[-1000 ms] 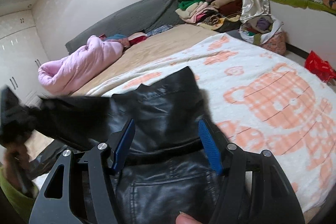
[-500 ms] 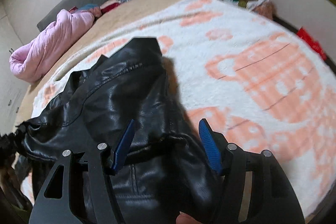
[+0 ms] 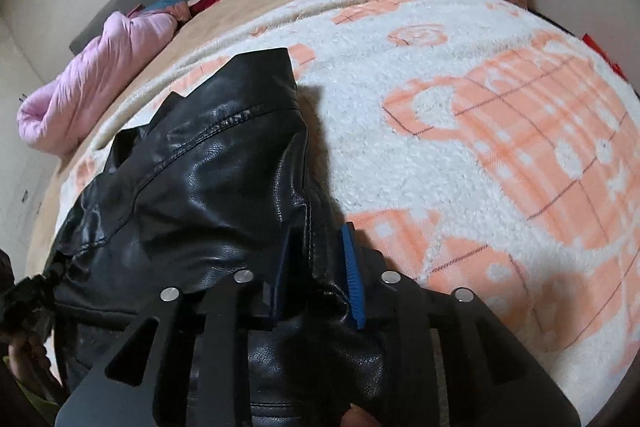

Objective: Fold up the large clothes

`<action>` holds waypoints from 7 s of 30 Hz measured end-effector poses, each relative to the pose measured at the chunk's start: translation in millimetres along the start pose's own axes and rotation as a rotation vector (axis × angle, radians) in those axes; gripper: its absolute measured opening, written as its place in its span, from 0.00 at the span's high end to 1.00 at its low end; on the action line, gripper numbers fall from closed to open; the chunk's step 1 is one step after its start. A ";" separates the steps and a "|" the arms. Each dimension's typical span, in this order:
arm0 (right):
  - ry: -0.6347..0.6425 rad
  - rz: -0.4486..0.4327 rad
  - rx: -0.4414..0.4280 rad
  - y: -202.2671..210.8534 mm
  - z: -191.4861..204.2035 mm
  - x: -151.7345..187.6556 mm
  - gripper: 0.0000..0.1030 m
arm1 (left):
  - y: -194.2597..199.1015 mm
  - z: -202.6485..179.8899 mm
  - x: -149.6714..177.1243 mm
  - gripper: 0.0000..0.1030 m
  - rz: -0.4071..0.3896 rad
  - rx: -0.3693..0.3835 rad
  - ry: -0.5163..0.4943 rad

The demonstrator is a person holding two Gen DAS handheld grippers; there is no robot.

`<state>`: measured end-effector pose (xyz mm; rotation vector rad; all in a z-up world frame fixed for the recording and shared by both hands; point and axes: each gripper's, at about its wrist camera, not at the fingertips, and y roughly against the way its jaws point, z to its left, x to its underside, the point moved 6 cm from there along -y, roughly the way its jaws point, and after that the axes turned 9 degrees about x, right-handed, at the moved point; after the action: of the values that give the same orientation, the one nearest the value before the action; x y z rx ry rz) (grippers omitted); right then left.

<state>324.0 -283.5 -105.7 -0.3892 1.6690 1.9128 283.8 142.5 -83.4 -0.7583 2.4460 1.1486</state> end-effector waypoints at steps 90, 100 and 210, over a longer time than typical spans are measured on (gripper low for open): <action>0.381 -0.108 -0.068 58.8 132.1 49.1 0.05 | 27.2 -48.7 42.8 0.09 -0.025 -0.258 -0.180; 0.473 -0.169 -0.069 82.2 169.8 55.7 0.04 | 66.2 -29.0 42.2 0.09 -0.115 -0.358 -0.135; 0.285 -0.188 -0.250 110.1 218.4 59.7 0.04 | 224.9 21.4 -26.7 0.96 -0.628 -0.266 0.055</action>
<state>243.6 -64.6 -10.7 -0.9224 1.4999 1.9986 173.5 287.6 52.7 -1.5139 1.8753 1.1976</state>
